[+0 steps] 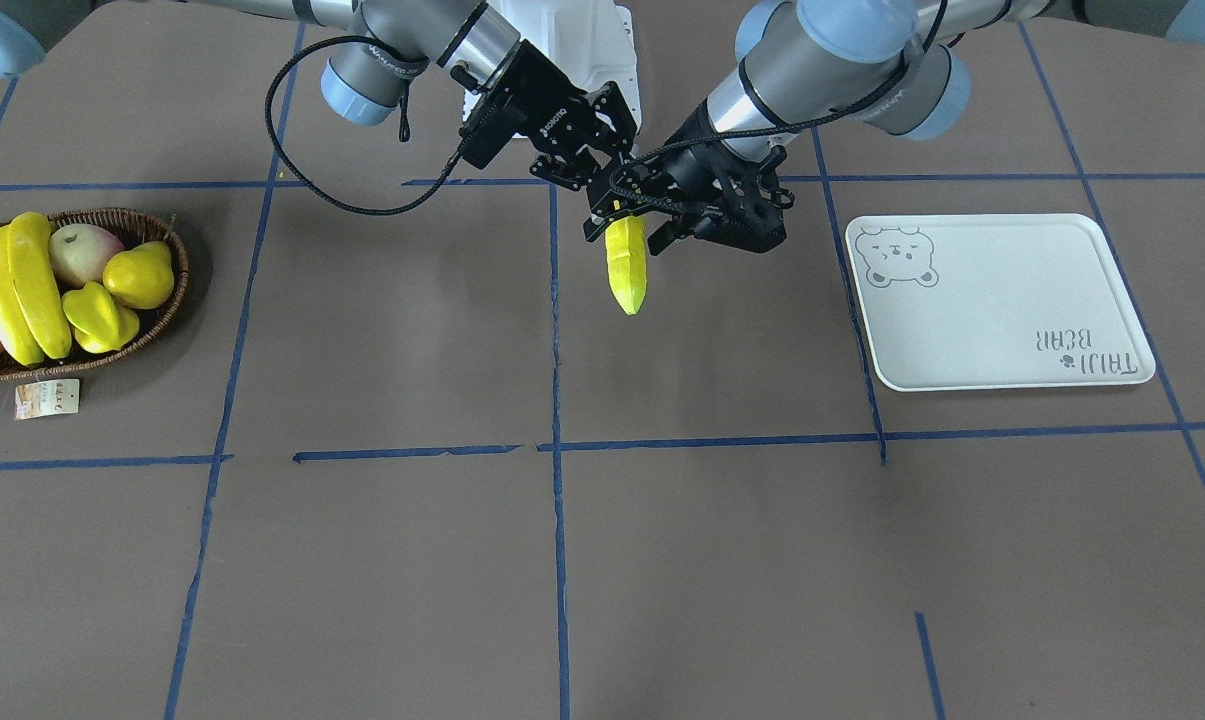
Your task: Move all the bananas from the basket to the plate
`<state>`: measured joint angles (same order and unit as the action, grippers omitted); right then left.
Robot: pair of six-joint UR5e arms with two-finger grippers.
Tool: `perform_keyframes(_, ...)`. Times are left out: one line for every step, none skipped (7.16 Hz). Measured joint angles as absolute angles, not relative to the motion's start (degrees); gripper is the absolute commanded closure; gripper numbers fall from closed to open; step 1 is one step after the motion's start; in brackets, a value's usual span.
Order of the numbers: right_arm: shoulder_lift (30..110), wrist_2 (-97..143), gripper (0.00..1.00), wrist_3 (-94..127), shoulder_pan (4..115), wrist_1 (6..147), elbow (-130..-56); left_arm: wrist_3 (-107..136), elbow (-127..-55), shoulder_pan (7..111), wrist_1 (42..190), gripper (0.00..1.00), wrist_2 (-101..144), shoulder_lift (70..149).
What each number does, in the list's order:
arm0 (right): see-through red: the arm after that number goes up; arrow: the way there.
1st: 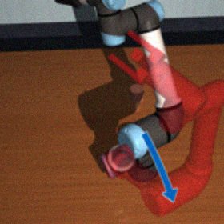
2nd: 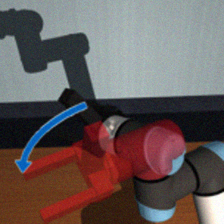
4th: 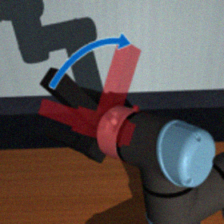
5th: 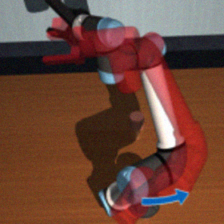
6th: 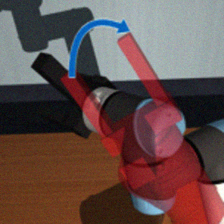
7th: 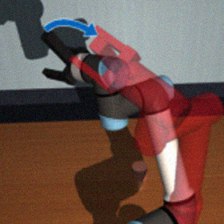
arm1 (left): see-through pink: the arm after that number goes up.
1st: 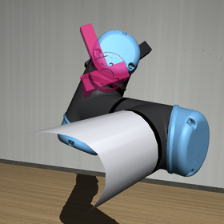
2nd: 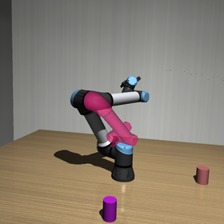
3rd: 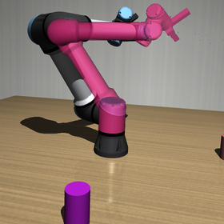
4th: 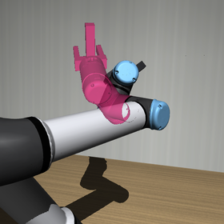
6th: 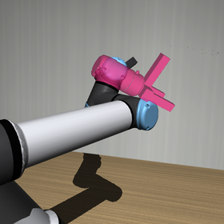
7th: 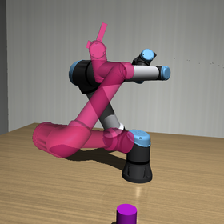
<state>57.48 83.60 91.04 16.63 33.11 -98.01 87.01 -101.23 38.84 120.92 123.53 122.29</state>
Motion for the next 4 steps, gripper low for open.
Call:
perform_keyframes(57.47,83.59,0.98,91.05,16.61,33.07,-97.97,87.07,-100.82,38.67,120.93,0.59,123.36,122.38)
perform_keyframes(57.48,83.58,0.94,91.05,16.63,33.06,-97.96,87.09,-100.57,38.62,120.94,0.89,123.3,122.39)
perform_keyframes(57.48,83.57,0.78,91.05,16.64,33.05,-97.96,87.09,-100.44,38.61,120.93,1.0,123.3,122.37)
perform_keyframes(57.48,83.59,0.05,91.06,16.65,33.02,-97.94,87.1,-100.4,38.59,120.93,1.0,123.3,122.35)
